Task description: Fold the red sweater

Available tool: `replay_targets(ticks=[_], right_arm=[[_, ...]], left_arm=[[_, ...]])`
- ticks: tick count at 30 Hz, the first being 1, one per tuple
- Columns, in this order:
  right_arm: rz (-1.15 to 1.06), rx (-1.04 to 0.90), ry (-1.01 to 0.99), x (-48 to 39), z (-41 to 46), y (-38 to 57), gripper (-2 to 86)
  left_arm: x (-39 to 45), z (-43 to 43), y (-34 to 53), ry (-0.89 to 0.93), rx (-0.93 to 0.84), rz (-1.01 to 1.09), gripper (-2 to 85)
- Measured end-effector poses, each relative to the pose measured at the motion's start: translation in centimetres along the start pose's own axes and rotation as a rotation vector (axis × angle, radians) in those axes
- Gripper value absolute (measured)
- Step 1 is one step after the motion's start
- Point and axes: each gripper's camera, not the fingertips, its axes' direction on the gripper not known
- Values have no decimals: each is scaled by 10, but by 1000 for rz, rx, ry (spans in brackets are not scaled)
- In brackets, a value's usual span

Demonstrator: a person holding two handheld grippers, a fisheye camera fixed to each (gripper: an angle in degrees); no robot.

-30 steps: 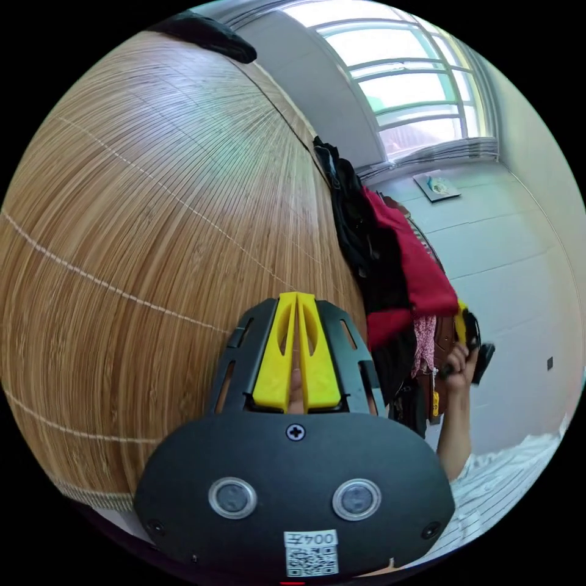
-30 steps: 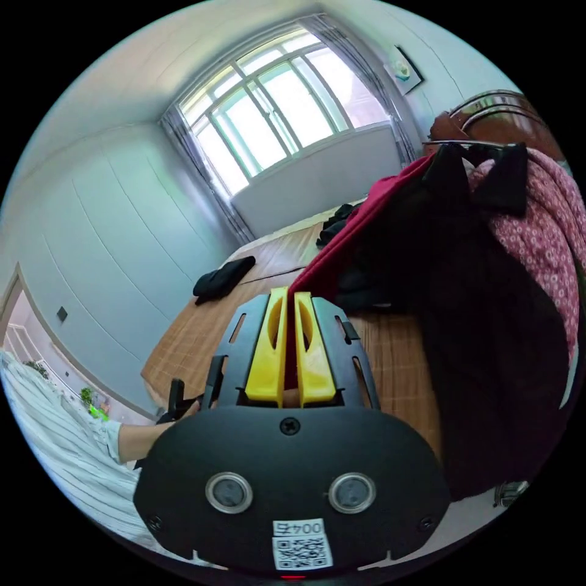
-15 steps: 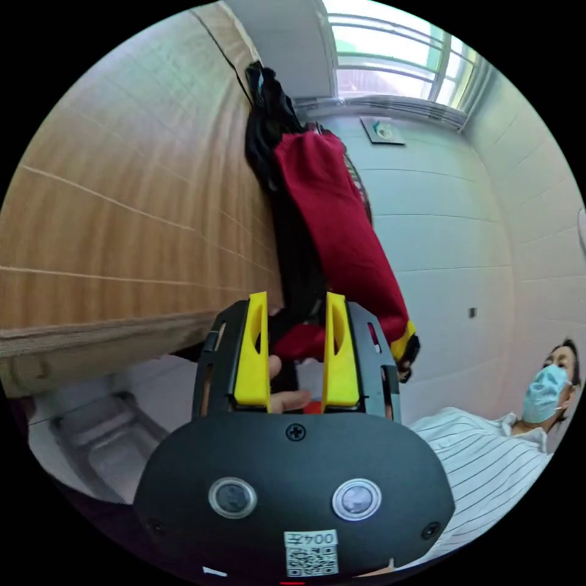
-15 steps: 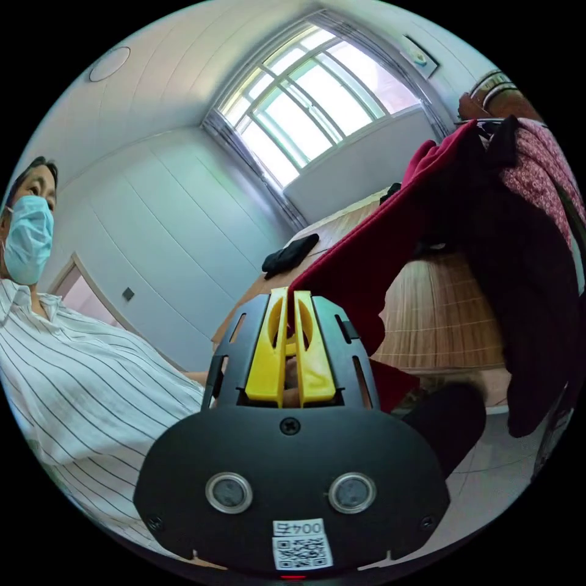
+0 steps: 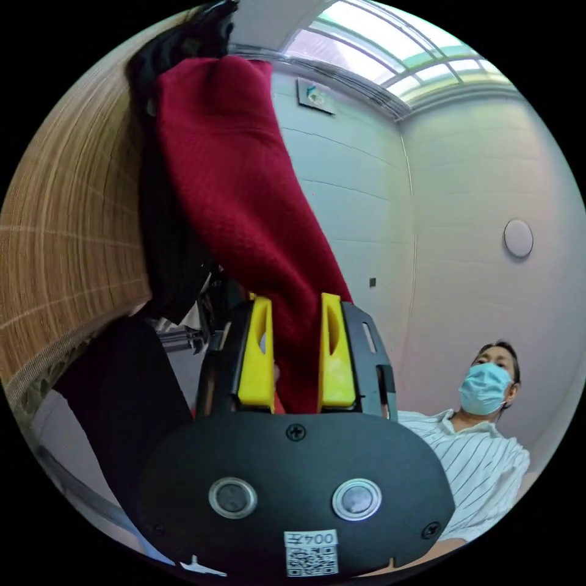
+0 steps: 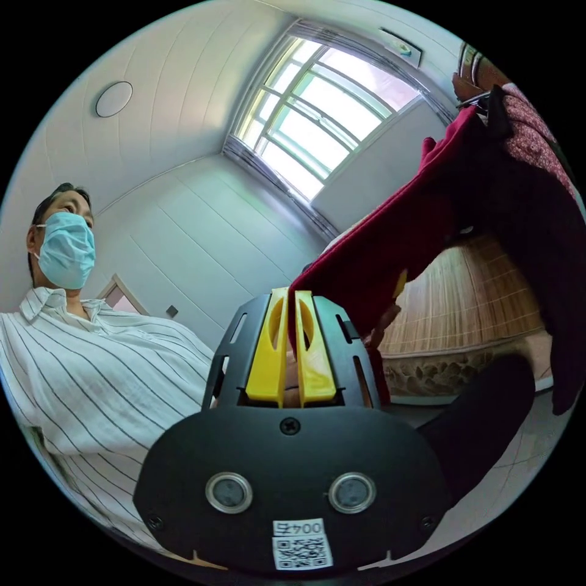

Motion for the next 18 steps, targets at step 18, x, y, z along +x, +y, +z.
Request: replay_targets(ticks=[18], right_arm=[[-91, -404, -418, -33, 210, -29, 35]], left_arm=[[197, -185, 167, -612, 393, 397, 29]])
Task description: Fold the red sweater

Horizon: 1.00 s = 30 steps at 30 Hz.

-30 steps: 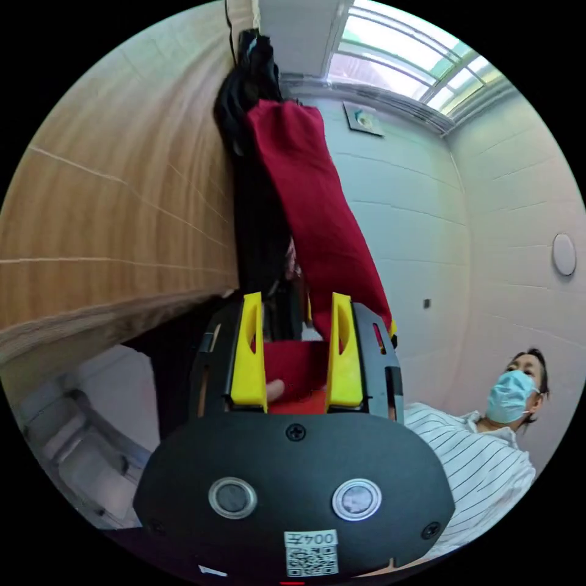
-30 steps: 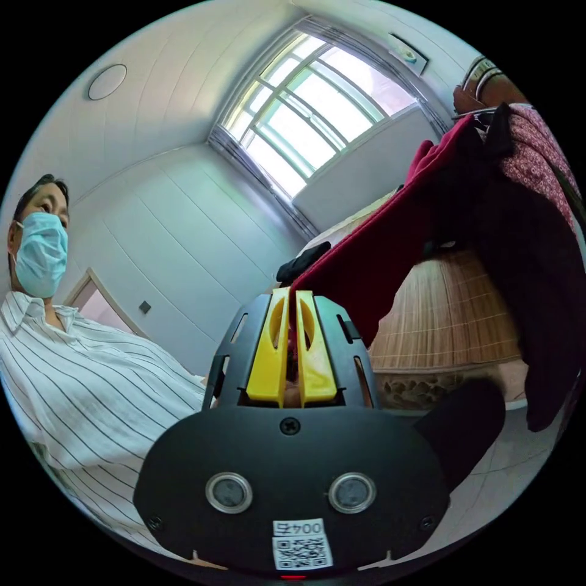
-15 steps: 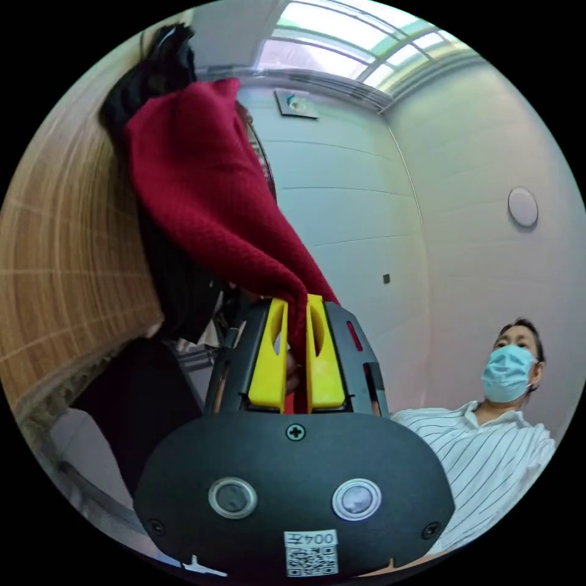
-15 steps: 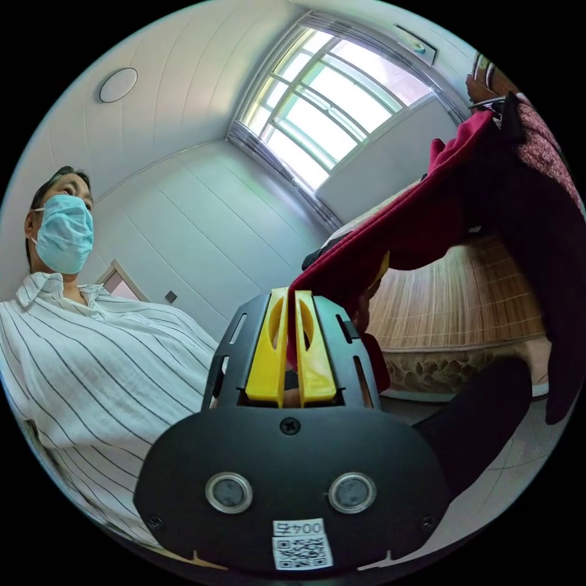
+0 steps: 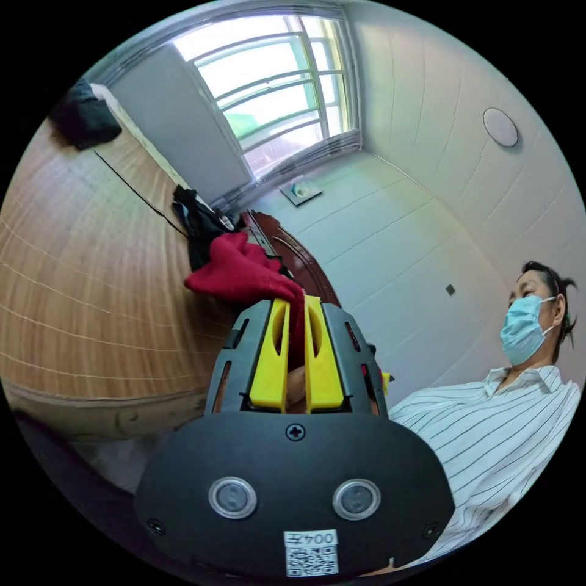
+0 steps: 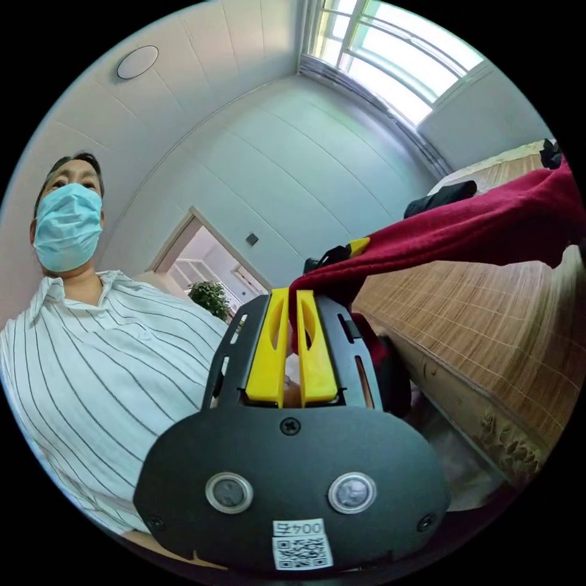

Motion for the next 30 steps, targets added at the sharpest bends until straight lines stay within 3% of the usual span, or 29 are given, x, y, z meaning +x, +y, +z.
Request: replay_targets(ticks=[4, 9, 14, 18, 21, 23, 27, 30], right_arm=[[341, 100, 239, 60, -24, 25, 58], [468, 217, 396, 74, -68, 30, 142], [407, 92, 483, 69, -51, -20, 182], [475, -81, 586, 103, -7, -53, 205], [545, -222, 653, 135, 30, -64, 161], [532, -236, 743, 138, 43, -67, 57], [473, 77, 759, 102, 2, -71, 39], [582, 369, 817, 86, -80, -40, 39]], left_arm=[[-24, 28, 31, -64, -72, -66, 29], [-39, 107, 59, -31, -198, -133, 32], [-1, 186, 79, 3, -374, 7, 31], [34, 222, 96, -72, -490, 189, 29], [40, 234, 104, -111, -546, 232, 27], [38, 235, 105, -111, -556, 207, 24], [30, 220, 95, 19, -479, 101, 12], [21, 200, 81, 48, -415, 52, 6]])
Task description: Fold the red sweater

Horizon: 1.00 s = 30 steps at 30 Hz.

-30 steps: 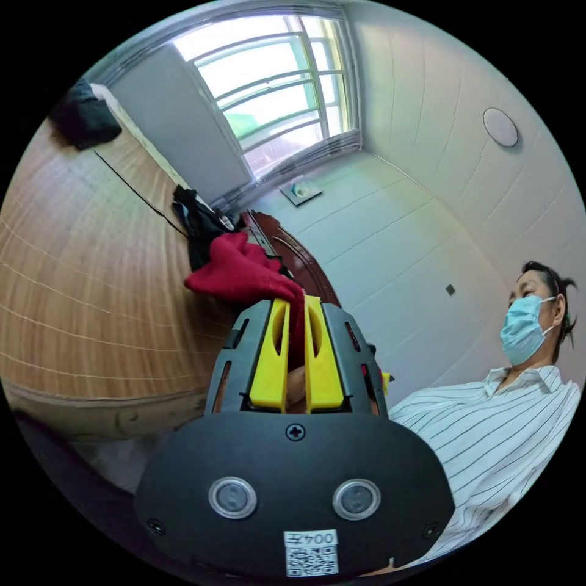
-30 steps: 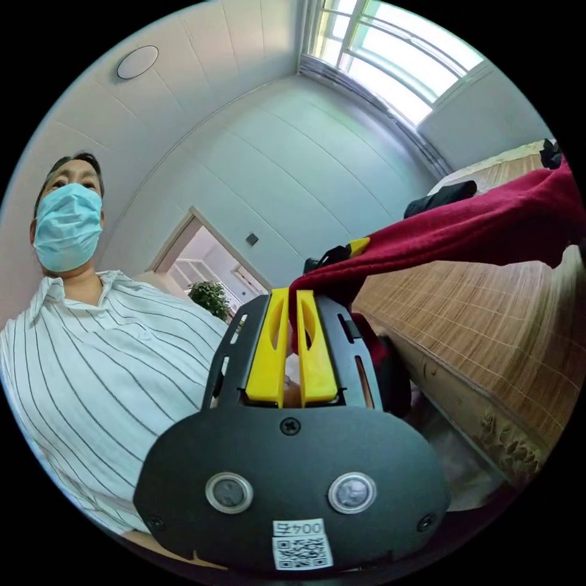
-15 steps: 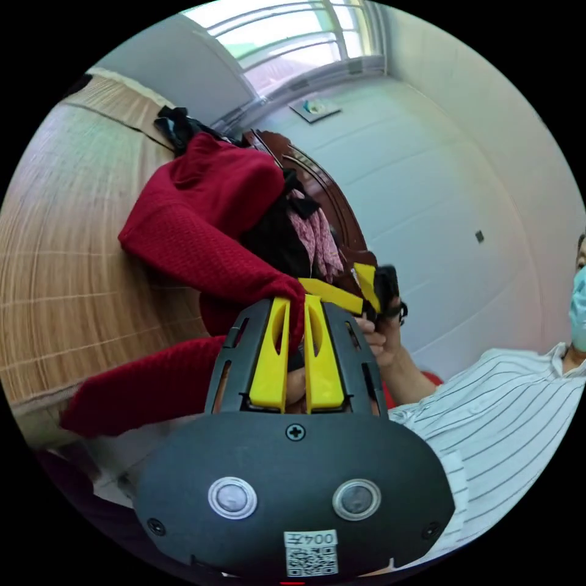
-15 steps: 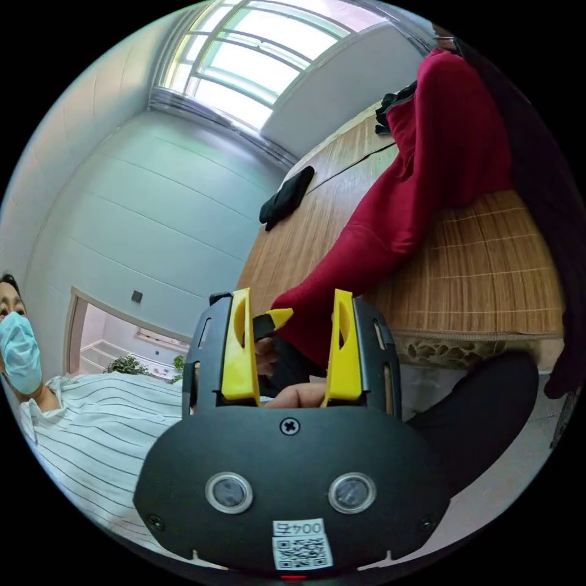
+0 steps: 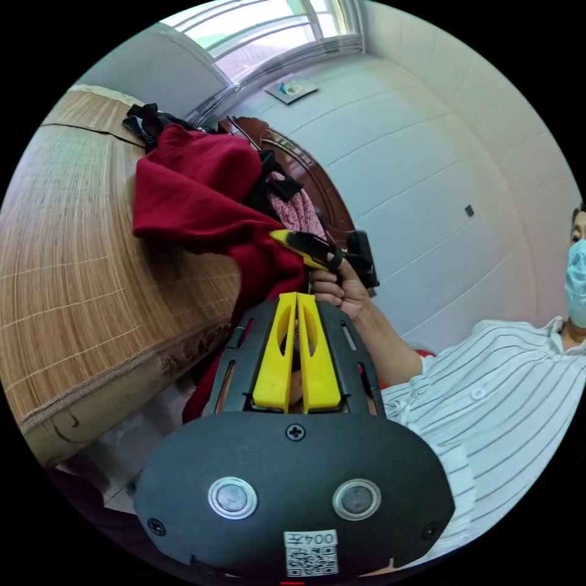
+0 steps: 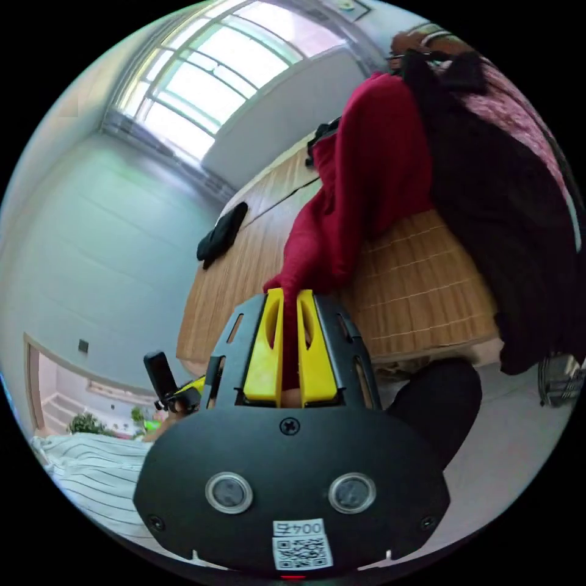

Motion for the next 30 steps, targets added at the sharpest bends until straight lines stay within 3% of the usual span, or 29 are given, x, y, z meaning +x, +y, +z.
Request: replay_targets(ticks=[4, 8, 15, 22, 28, 30], right_arm=[[254, 263, 78, 97, -77, 22, 47], [225, 334, 87, 95, -103, 49, 67], [-215, 81, 151, -44, 22, 38, 132], [-727, -188, 630, -148, 199, 32, 143], [-1134, -268, 1036, -178, 288, 56, 167], [-1216, -307, 1088, -175, 305, 65, 163]], left_arm=[[-16, -33, 3, -89, 68, -66, 3], [-28, -48, 6, -139, 106, -137, 3], [-50, -43, 2, -172, 125, -235, 7], [-64, -48, 9, -197, 138, -291, 19], [-85, -51, 17, -220, 155, -335, 39], [-91, -49, 18, -224, 151, -334, 49]])
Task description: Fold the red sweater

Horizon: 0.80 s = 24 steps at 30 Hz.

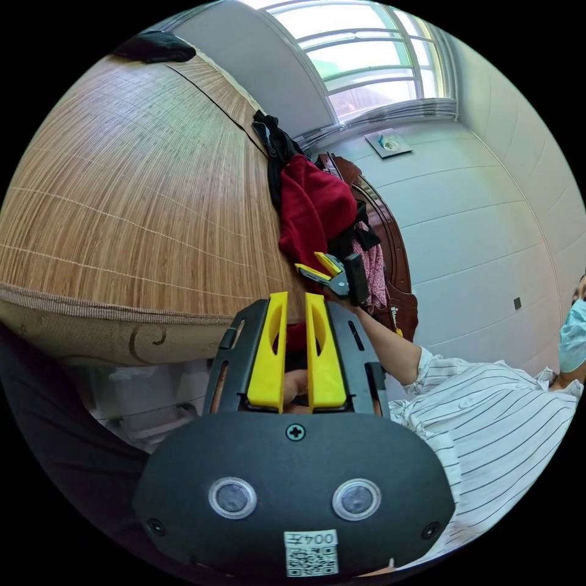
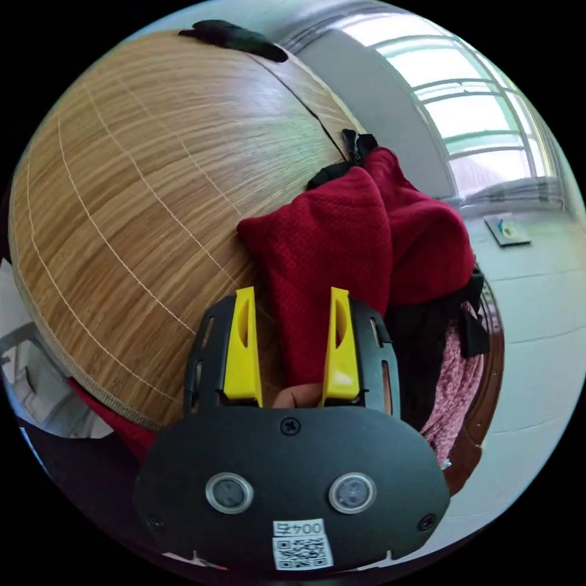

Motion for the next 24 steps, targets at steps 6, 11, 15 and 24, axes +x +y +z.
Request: replay_targets(ticks=[6, 11, 15, 24], right_arm=[[28, -19, 133, 6, 11, -2, 36], [364, 123, -270, 105, -28, 31, 12], [617, 359, -683, 203, -70, 93, 2], [646, 772, -1022, 301, -179, 224, -1]], left_arm=[[-15, 14, 4, -25, -2, 28, 73], [-22, 28, 17, -120, 9, 111, 100], [-31, 48, 26, -174, 20, 204, 129], [-28, 99, 29, -287, 41, 471, 153]])
